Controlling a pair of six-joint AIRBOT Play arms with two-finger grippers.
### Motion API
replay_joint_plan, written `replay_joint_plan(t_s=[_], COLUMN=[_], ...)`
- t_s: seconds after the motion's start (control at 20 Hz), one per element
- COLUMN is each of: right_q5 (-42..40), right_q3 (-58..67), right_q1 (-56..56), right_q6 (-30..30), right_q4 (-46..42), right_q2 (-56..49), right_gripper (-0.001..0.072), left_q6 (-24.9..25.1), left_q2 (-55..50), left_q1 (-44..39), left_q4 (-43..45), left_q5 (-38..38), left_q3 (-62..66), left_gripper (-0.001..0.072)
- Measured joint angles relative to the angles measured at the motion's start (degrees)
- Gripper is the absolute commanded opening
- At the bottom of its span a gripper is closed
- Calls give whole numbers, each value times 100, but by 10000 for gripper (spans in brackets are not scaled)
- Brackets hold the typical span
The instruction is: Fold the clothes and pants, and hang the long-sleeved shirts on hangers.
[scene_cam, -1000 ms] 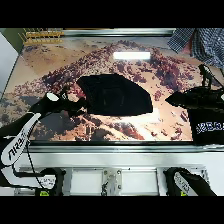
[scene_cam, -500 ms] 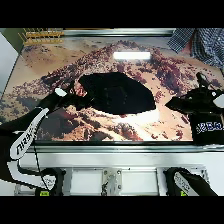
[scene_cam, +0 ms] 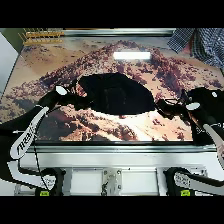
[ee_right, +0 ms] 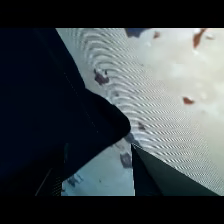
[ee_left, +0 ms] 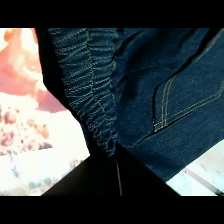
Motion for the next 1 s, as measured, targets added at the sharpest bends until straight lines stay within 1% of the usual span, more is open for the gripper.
replay_joint_plan(t_s=[0.2,0.25,0.3,0.35,0.5,0.65,0.85,1.0], right_q5=[-409,-483,-570,-605,-557,-114,702,1126], right_q3=[192,260,315,372,638,1346,3014,4310], right_q1=[350,444,522,597,708,621,439,387], right_q6=[-337,-378,-417,-485,-890,-1169,-1165,-1078], right_q4=[570,612,625,595,616,173,-505,-822], right_q2=[-525,-610,-675,-730,-710,-334,472,1058], right_gripper=[426,269,62,13,11,11,11,11], left_q6=[0,0,0,0,2,4,9,24], left_q2=[0,0,0,0,103,647,1836,2732], left_q1=[0,0,0,0,57,304,555,466], left_q4=[35,42,42,44,48,59,15,24], left_q5=[-33,-35,-33,-33,-63,-133,-603,-929], left_q3=[2,0,2,2,9,181,1036,1808], left_gripper=[23,23,23,23,23,23,23,23])
